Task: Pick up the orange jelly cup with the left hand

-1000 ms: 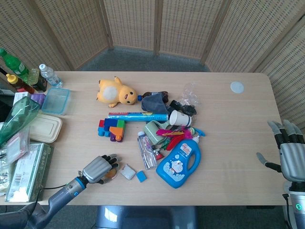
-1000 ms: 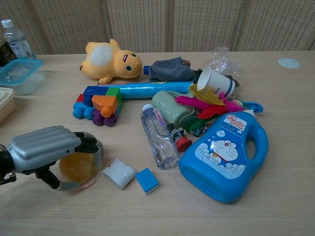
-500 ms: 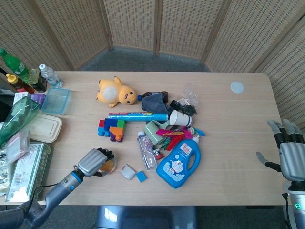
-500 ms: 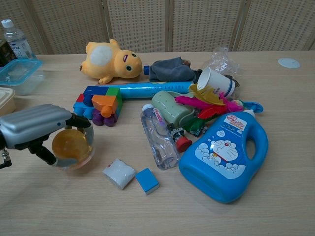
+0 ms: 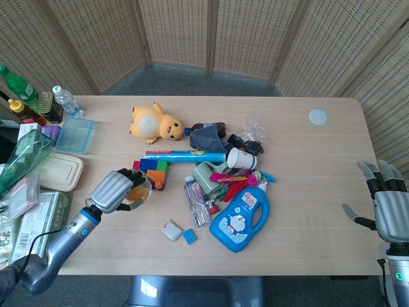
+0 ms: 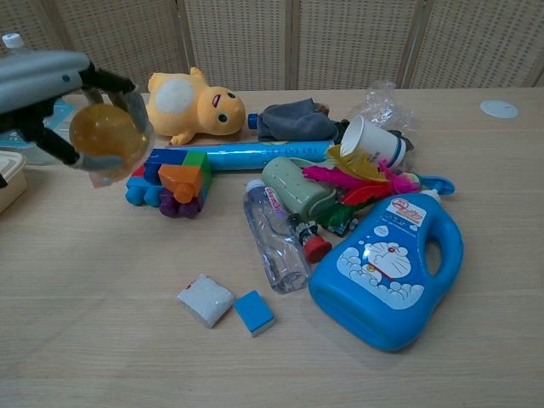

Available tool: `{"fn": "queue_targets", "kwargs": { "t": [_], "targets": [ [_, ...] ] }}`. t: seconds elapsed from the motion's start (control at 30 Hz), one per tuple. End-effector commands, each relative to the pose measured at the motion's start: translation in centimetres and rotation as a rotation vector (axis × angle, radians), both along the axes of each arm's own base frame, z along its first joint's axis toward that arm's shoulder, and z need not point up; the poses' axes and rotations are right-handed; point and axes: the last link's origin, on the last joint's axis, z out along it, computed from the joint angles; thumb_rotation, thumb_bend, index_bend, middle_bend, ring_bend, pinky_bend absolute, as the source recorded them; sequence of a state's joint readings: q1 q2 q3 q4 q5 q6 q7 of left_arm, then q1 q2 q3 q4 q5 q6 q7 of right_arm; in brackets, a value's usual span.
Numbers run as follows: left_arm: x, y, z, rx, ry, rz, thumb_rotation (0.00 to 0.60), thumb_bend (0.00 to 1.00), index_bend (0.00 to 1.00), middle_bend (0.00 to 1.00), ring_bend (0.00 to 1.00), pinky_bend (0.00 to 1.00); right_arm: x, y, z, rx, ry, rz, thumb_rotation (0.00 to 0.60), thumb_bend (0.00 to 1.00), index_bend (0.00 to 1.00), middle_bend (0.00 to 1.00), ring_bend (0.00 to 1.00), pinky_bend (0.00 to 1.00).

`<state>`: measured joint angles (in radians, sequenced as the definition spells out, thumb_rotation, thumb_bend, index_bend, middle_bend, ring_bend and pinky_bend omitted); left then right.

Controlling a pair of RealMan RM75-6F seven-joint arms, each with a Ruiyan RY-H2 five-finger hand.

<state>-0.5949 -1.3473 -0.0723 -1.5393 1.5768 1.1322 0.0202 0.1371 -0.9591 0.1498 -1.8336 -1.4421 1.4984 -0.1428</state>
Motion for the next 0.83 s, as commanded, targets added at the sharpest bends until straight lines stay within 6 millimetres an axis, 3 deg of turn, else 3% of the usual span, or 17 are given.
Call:
{"fn": "queue_targets", "kwargs": {
  "t": [0.03,0.47,0.83],
  "targets": [
    [1.6,1.0,2.2,0.061,-0.030,-0.027,0.600,0.46,0.61,0.51,0.42,0.66,-0.1,0.1,0.1,-0.003,-0.004,-0.001,0.518,0.23,0.10,0.17,0.00,0.00],
    [6.3,3.0,8.5,0.179,-0.117,-0.088,0.600,0.46,0.61,0.50,0.42,0.66,-0.4,0.1,-0.2,0.000,-0.016,-0.004,0.515,0.24,0.10,0.17,0.00,0.00],
    [6.9,3.6,10.0,0.207,-0.141,-0.083,0.600,0.46,0.61,0.51,0.43,0.66,-0.4,-0.2,-0.5,0.004,-0.020,-0.003,0.515,0.23,0.09,0.17,0.00,0.00]
  ]
}}
